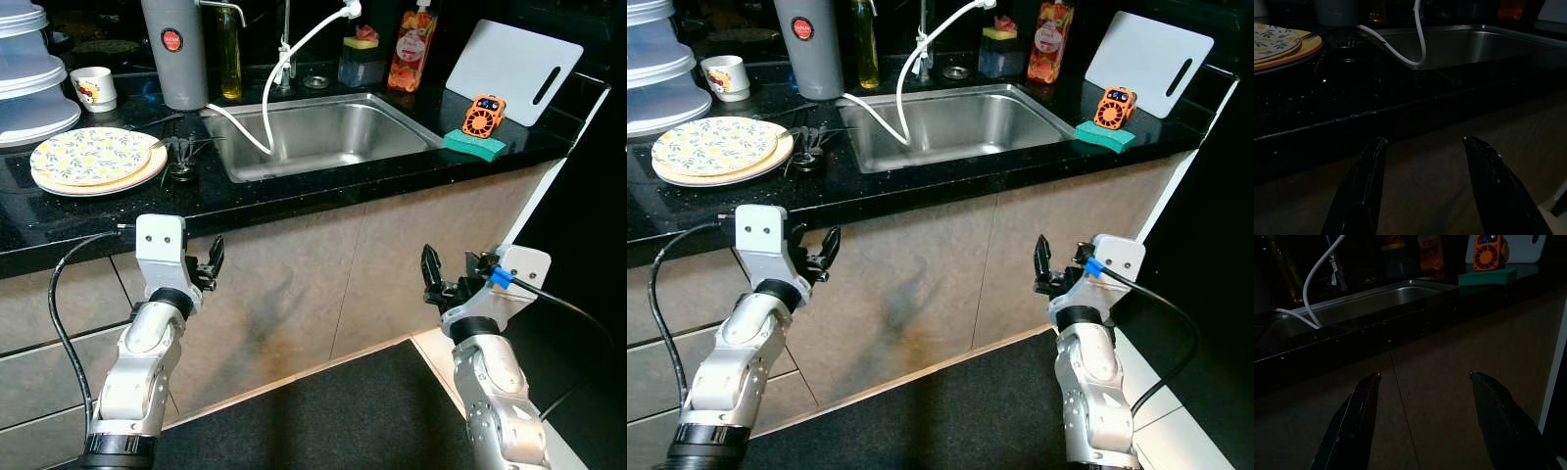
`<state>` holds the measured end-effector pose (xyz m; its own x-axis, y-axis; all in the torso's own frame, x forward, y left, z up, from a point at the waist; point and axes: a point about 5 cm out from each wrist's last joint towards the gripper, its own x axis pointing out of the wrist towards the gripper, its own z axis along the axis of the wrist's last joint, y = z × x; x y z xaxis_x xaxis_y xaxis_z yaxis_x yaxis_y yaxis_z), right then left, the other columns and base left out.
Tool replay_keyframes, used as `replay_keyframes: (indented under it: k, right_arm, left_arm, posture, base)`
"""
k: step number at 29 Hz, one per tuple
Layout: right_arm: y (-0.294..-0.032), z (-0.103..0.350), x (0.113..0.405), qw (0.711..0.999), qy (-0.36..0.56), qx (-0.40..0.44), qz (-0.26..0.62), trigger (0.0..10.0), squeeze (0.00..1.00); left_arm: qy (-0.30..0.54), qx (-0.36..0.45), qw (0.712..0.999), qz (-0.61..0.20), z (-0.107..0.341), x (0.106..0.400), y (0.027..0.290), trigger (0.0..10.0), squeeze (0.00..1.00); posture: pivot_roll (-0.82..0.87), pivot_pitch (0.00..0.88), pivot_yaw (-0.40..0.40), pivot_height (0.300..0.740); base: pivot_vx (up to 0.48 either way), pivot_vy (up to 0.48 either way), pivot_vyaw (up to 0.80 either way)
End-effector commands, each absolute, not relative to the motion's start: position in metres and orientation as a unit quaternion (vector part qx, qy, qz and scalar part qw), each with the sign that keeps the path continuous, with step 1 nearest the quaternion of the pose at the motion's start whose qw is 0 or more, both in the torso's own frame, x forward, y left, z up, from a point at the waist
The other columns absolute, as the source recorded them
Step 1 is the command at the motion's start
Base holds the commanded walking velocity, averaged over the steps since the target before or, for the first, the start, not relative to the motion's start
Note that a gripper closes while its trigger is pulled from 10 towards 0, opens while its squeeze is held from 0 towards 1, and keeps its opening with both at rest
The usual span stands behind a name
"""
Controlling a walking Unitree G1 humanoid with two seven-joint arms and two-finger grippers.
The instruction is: Kitchen organization
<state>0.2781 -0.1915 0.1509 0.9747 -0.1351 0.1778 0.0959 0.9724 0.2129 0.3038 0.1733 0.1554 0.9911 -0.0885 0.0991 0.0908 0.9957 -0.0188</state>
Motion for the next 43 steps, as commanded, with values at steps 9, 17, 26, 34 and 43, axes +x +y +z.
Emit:
replay_keyframes:
  k: [9,17,26,34,43]
  right_arm:
    - [-0.1942,0.1555,0.2796,0.986,-0.102,0.109,-0.068,10.0,0.0]
    - [-0.1952,0.1542,0.2789,0.987,-0.098,0.108,-0.071,10.0,0.0]
    - [-0.1941,0.1536,0.2799,0.987,-0.096,0.108,-0.069,10.0,0.0]
    - [-0.1935,0.1548,0.2802,0.987,-0.098,0.107,-0.067,10.0,0.0]
    - [-0.194,0.157,0.2807,0.987,-0.102,0.106,-0.066,10.0,0.0]
  left_arm:
    - [-0.05,0.011,0.997,-0.055,0.1573,0.3059,0.1703,10.0,0.0]
    - [-0.046,0.012,0.997,-0.056,0.1558,0.3053,0.1698,10.0,0.0]
    - [-0.046,0.013,0.997,-0.055,0.1553,0.3054,0.1698,10.0,0.0]
    - [-0.048,0.015,0.997,-0.058,0.1555,0.3058,0.168,10.0,0.0]
    - [-0.051,0.016,0.997,-0.059,0.1569,0.3067,0.1676,10.0,0.0]
  posture:
    - [0.01,0.0,-0.013,0.74]
    - [0.01,0.0,-0.012,0.74]
    - [0.01,0.0,-0.013,0.74]
    - [0.01,0.0,-0.013,0.74]
    - [0.01,0.0,-0.014,0.74]
  base:
    - [0.0,0.0,0.0]
    - [0.0,0.0,0.0]
    - [0.0,0.0,0.0]
    - [0.0,0.0,0.0]
    - [0.0,0.0,0.0]
